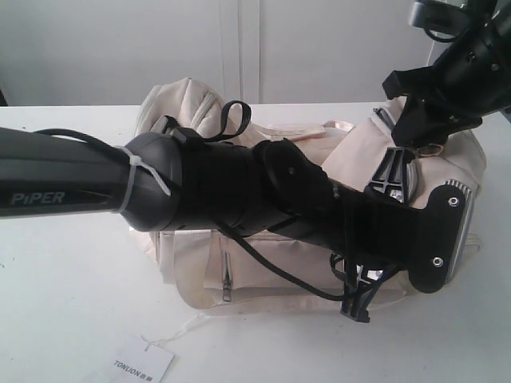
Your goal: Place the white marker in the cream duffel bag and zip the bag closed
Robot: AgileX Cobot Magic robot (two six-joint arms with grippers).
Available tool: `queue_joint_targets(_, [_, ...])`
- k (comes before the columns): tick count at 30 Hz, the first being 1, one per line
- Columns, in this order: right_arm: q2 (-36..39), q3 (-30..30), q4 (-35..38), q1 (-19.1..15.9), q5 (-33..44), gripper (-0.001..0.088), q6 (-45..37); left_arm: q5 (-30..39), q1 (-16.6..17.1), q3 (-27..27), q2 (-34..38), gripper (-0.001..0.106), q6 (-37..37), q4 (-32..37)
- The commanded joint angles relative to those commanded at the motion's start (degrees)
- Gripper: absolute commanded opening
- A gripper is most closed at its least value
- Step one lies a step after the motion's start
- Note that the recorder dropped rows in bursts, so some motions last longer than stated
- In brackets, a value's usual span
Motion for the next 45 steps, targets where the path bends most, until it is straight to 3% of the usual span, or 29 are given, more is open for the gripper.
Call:
queue_joint_targets(4, [0.0,0.0,-0.4,0.0,-0.3,0.0188,0.4,0.0,0.0,0.0,0.0,0.000,0.0,0.0])
queue_joint_targets(9, [0.0,0.0,-1.4,0.0,-0.3,0.0009,0.4,0.0,0.0,0.0,0.0,0.000,0.0,0.0])
queue_joint_targets(22, [0.0,0.0,-1.1,0.0,-8.8,0.0000,0.7,0.6,0.0,0.0,0.0,0.000,-0.2,-0.1])
queue_joint_targets(28, [0.0,-0.1,-1.0,0.0,-5.0,0.0001,0.7,0.6,0.0,0.0,0.0,0.000,-0.2,-0.1])
queue_joint_targets(30, [-0.1,-0.1,-0.9,0.0,-3.6,0.0027,0.7,0.6,0.0,0.0,0.0,0.000,-0.2,-0.1])
queue_joint_targets(37, [-0.6,-0.1,0.3,0.2,-1.1,0.0333,0.7,0.6,0.0,0.0,0.0,0.000,-0.2,-0.1])
queue_joint_targets(45, [1.2,0.8,0.3,0.2,-1.3,0.0360,0.7,0.6,0.0,0.0,0.0,0.000,-0.2,-0.1])
